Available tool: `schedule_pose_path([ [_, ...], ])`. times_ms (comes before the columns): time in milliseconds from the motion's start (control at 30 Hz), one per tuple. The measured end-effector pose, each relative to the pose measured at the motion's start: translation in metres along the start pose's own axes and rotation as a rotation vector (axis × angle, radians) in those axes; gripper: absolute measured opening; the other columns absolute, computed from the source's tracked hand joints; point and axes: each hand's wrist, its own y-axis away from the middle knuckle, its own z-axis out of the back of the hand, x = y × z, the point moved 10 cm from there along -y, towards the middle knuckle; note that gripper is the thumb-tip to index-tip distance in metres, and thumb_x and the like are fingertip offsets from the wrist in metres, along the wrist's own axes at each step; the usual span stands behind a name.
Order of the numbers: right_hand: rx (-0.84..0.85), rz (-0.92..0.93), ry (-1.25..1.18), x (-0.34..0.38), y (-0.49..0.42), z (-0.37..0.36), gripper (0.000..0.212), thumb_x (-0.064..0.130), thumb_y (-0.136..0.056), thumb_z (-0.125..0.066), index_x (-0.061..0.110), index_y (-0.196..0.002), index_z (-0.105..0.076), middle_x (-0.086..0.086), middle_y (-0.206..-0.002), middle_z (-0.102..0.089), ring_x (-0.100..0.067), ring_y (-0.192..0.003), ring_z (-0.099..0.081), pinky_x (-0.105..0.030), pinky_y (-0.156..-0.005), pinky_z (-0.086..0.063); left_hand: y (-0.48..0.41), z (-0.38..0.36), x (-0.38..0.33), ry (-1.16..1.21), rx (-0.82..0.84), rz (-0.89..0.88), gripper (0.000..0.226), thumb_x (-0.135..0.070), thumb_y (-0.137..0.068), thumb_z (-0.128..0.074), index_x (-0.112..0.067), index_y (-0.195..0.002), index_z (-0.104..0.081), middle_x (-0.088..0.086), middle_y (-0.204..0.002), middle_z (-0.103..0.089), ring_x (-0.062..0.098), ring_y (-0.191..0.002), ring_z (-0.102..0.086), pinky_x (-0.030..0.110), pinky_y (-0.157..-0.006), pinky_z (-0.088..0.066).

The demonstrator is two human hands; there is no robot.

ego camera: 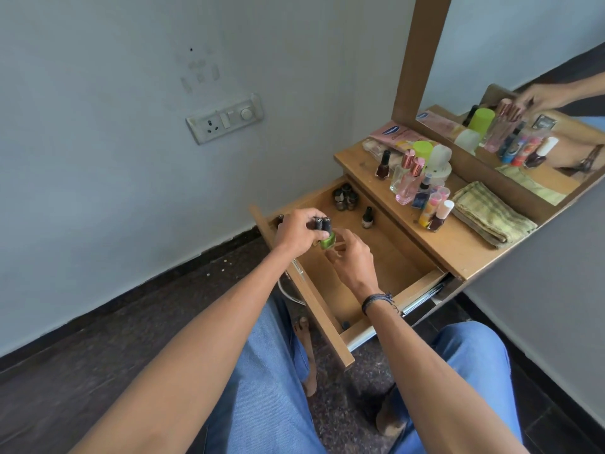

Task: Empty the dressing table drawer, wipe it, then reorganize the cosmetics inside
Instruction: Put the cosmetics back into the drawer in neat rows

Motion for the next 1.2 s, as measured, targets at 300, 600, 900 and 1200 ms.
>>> schedule_pose_path([
  [300,0.055,-0.057,0.024,-0.006,-0.01,-0.009,0.038,0.023,-0.089,-0.073,0.015,-0.124,-0.061,-0.005,-0.113,-0.068,-0.02,-0.096,-0.063,-0.038,-0.084,-0.056,-0.004,-0.002,0.0,-0.061,0.055,0.022,0.031,-0.019,-0.078,-0.086,-0.026,-0.106,-0.074,-0.005,-0.109,-0.076,0.014,-0.103,-0.069,0.036,-0.095,-0.054],
  [600,0.029,-0.158,0.055,-0.024,-0.007,-0.01,0.034,0.025,-0.087,-0.075,0.021,-0.117,-0.061,-0.006,-0.109,-0.069,-0.025,-0.096,-0.066,-0.045,-0.084,-0.059,-0.001,-0.003,-0.006,-0.356,0.076,-0.019,0.023,-0.018,-0.084,-0.082,-0.02,-0.105,-0.075,0.0,-0.104,-0.075,0.017,-0.095,-0.069,0.029,-0.079,-0.053],
  [900,0.087,-0.129,0.145,-0.022,-0.007,-0.015,0.032,0.025,-0.09,-0.071,0.019,-0.12,-0.061,-0.007,-0.11,-0.069,-0.025,-0.095,-0.063,-0.031,-0.076,-0.049,0.004,0.006,0.0,-0.597,0.012,-0.071,0.018,-0.006,-0.093,-0.069,-0.012,-0.11,-0.072,0.009,-0.106,-0.074,0.027,-0.1,-0.071,0.037,-0.085,-0.059],
  [1200,0.095,-0.106,0.16,-0.021,-0.008,-0.015,0.033,0.025,-0.091,-0.07,0.018,-0.122,-0.061,-0.009,-0.112,-0.069,-0.029,-0.097,-0.064,-0.034,-0.077,-0.051,0.004,0.009,-0.002,-0.715,-0.028,-0.108,0.019,0.001,-0.092,-0.065,-0.008,-0.107,-0.071,0.013,-0.105,-0.072,0.032,-0.1,-0.07,0.042,-0.081,-0.06],
])
